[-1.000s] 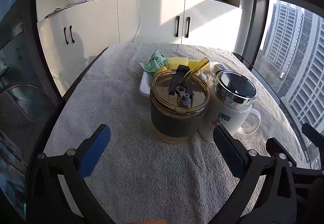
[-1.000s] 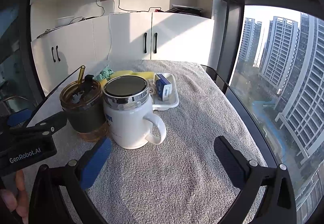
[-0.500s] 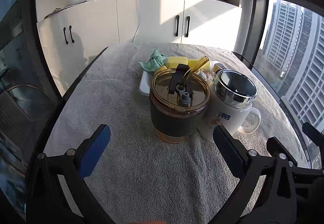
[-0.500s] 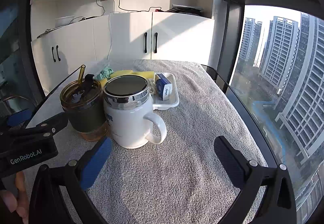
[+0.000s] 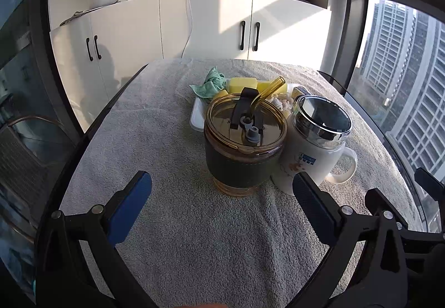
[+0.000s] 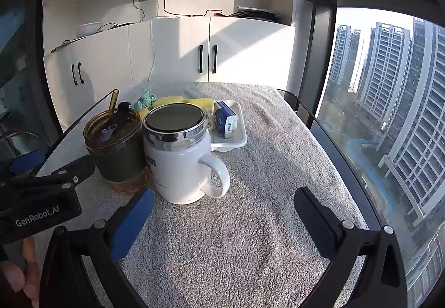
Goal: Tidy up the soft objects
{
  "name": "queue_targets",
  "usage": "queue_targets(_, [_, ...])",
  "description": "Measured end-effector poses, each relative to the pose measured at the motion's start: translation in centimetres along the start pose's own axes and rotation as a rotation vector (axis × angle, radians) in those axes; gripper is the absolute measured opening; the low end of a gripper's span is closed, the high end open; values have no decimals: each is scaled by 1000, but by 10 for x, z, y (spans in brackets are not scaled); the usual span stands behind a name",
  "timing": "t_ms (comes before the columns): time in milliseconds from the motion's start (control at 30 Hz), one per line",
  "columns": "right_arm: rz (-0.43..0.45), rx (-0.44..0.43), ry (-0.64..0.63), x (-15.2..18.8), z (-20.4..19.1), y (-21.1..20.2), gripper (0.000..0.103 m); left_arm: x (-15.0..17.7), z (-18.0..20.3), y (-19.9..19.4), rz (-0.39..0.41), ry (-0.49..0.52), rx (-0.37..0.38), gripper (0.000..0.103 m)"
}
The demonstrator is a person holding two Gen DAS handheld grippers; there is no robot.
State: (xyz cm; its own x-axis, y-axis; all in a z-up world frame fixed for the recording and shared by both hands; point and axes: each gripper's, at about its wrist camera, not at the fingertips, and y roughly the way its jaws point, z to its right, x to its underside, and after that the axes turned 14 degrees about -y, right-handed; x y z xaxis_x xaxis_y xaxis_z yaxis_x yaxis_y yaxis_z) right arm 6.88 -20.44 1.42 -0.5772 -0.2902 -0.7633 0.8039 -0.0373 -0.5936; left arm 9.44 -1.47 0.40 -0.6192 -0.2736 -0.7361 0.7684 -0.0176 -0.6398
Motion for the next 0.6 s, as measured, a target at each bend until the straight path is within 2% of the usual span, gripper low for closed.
queue_targets(600, [-2,-5,0,1,-1,-1,103,0,3,2,-9,7,2,103])
